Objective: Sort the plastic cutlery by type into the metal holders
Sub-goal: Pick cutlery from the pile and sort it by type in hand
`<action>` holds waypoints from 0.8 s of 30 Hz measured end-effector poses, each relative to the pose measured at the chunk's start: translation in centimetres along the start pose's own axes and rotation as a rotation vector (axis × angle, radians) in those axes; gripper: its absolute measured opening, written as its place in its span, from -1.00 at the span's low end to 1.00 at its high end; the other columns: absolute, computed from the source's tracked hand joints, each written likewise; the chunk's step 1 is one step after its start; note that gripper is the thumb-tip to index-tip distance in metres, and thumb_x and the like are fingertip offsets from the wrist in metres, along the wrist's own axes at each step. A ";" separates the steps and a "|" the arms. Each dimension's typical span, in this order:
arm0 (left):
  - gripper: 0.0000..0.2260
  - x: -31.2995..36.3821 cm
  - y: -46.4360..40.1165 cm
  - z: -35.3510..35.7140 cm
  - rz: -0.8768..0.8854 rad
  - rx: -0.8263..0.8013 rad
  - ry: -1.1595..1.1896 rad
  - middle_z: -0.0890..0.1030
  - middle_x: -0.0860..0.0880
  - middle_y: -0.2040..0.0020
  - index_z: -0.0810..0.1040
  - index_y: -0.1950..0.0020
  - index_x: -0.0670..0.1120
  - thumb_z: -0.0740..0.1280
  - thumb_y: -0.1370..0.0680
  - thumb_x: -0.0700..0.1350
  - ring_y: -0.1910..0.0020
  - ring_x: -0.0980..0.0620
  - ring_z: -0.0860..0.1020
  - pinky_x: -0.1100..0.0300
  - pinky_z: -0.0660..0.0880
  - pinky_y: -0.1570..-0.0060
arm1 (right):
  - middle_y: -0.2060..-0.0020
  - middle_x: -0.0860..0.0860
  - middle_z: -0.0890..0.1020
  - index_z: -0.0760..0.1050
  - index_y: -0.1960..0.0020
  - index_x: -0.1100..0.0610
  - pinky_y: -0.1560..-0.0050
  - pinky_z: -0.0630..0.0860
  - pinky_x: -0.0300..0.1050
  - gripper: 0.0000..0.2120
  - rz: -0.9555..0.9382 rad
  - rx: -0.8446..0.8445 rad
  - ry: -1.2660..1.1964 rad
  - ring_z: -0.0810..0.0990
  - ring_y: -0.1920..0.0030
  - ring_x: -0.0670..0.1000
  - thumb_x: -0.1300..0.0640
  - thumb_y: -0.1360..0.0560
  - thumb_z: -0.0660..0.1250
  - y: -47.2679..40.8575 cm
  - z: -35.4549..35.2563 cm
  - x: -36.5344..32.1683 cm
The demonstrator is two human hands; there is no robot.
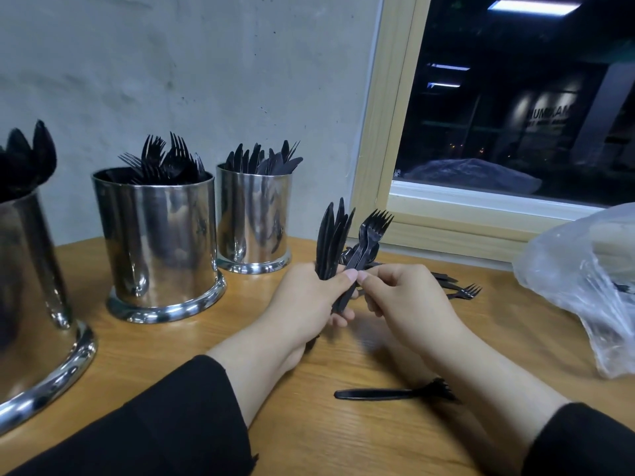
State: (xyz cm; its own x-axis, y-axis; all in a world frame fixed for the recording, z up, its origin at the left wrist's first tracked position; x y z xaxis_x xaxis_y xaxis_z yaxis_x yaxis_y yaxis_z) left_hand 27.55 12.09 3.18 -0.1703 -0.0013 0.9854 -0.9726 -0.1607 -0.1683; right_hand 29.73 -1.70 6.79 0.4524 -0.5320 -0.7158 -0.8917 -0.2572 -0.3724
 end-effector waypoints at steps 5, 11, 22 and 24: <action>-0.81 0.7 0.0 0.0 0.030 0.006 -0.112 0.59 -0.07 0.32 0.63 0.11 -0.13 0.33 -0.66 -0.12 0.42 0.03 0.50 0.20 0.43 0.42 | 0.42 -0.09 0.57 0.53 0.29 -0.05 0.27 0.41 -0.21 -0.68 -0.055 0.028 0.165 0.47 0.37 -0.16 -0.08 -0.62 0.27 1.1 -1.6 0.1; -0.87 0.6 -0.2 -0.3 0.033 0.048 -0.119 0.62 -0.06 0.29 0.61 0.06 -0.11 0.37 -0.64 -0.09 0.40 0.02 0.53 0.14 0.42 0.40 | 0.18 -0.18 0.62 0.62 0.08 -0.12 0.15 0.43 -0.26 -0.76 -0.123 -0.226 0.237 0.55 0.18 -0.10 -0.25 -0.50 0.28 6.3 -4.2 3.3; -0.83 1.8 1.3 1.3 0.085 -0.006 -0.289 0.56 -0.01 0.46 0.62 0.11 -0.11 0.36 -0.64 -0.09 0.53 0.08 0.43 0.31 0.40 0.46 | 0.07 -0.23 0.58 0.61 -0.03 -0.06 -0.07 0.49 -0.25 -0.87 -0.293 -0.349 0.429 0.58 -0.01 -0.19 -0.05 -0.61 0.31 8.0 -4.9 5.2; -0.82 1.9 1.3 1.7 0.094 -0.030 -0.353 0.57 -0.03 0.44 0.62 0.14 -0.05 0.36 -0.64 -0.06 0.49 0.06 0.45 0.24 0.42 0.39 | 0.13 -0.25 0.59 0.60 0.00 -0.06 0.03 0.43 -0.35 -0.92 -0.335 -0.226 0.442 0.55 0.06 -0.23 0.01 -0.61 0.33 7.7 -6.0 4.4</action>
State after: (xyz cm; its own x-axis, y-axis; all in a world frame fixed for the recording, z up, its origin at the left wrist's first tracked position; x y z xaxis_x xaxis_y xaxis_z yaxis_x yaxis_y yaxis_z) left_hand 26.23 10.21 4.90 -0.1989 -0.3560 0.9131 -0.9604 -0.1147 -0.2539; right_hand 24.79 -10.81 4.35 0.7042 -0.6646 -0.2497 -0.7041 -0.6087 -0.3657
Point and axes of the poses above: each hand's wrist, its own y-axis away from the middle knuckle, its own z-axis out of the palm, x = y × z, the point moved 9 cm from there along -y, towards the middle knuckle
